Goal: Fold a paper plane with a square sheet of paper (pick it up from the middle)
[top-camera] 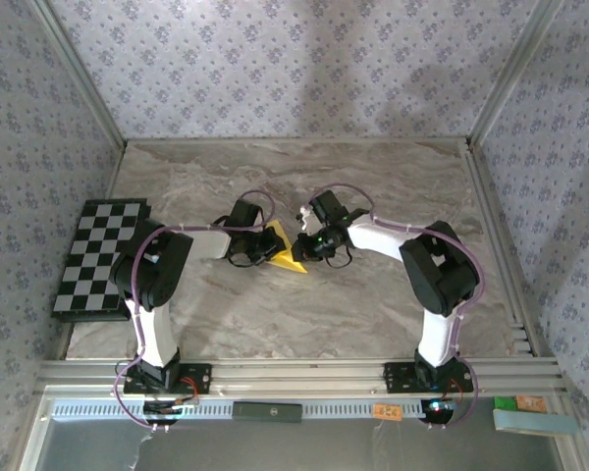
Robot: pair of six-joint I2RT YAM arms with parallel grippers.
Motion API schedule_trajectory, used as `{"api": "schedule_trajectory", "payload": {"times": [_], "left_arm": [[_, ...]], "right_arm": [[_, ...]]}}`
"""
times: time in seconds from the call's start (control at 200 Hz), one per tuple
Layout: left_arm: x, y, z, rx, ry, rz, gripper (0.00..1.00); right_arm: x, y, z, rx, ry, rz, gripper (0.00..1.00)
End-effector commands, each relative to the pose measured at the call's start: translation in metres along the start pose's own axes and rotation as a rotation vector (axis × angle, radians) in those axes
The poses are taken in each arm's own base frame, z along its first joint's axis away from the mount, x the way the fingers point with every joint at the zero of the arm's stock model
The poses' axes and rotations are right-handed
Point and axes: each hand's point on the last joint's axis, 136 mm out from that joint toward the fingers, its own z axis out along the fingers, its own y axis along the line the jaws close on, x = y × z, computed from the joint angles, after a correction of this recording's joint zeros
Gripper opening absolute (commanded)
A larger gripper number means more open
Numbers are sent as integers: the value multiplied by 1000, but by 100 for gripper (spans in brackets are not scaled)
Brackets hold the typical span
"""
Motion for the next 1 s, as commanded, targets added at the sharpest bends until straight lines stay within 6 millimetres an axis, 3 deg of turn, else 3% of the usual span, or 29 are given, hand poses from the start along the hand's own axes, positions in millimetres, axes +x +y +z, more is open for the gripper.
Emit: {"api": "schedule_trajectory", "payload": {"times": [0.0,0.34,0.995], "left_arm": [[4,20,8,-74,19,-35,10],[5,26,8,-104,21,-51,10],[6,32,10,-130,30,-60,10]], "right_arm": [[11,-3,8,2,61,13,12],[20,-24,14,80,95,41,12],[25,-38,13,142,108,55,12]]}}
